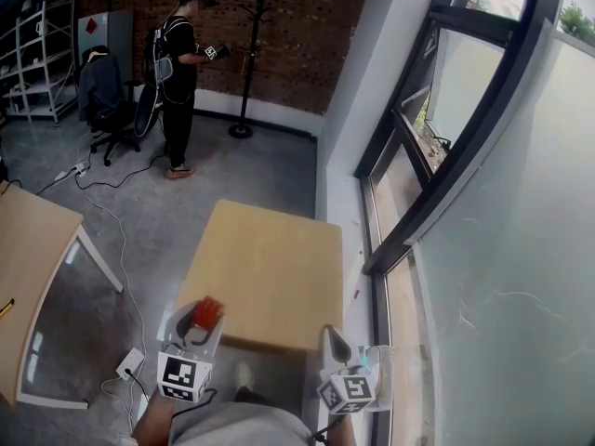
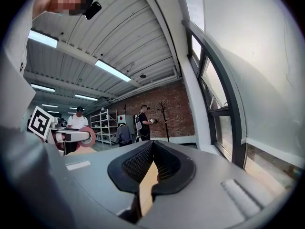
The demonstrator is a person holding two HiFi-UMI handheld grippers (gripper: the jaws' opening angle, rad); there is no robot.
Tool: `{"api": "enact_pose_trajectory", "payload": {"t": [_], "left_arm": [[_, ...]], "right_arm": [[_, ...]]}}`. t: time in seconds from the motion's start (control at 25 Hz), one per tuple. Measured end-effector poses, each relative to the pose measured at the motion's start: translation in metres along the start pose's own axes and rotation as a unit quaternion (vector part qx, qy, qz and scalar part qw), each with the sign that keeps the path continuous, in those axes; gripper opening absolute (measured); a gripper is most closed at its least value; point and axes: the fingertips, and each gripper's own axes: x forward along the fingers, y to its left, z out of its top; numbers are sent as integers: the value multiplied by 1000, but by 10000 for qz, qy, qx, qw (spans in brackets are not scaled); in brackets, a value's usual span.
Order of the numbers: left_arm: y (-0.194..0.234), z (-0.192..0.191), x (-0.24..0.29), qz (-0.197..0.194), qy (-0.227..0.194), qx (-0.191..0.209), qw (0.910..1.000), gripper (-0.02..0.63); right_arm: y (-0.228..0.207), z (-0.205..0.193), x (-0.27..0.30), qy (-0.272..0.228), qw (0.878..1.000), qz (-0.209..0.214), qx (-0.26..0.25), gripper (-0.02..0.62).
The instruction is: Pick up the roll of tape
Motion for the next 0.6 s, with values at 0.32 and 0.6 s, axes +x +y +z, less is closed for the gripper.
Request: {"api": "enact_pose_trajectory", "payload": {"t": [0.32, 0.6], "left_arm": [[-2, 1, 0, -4, -26, 0, 10000, 192], [-7, 1, -1, -24, -8, 21, 10000, 192]], "right_arm": [[-2, 0, -3, -13, 10000, -33, -39, 14], [-5, 0, -8, -19, 10000, -25, -39, 14]]}}
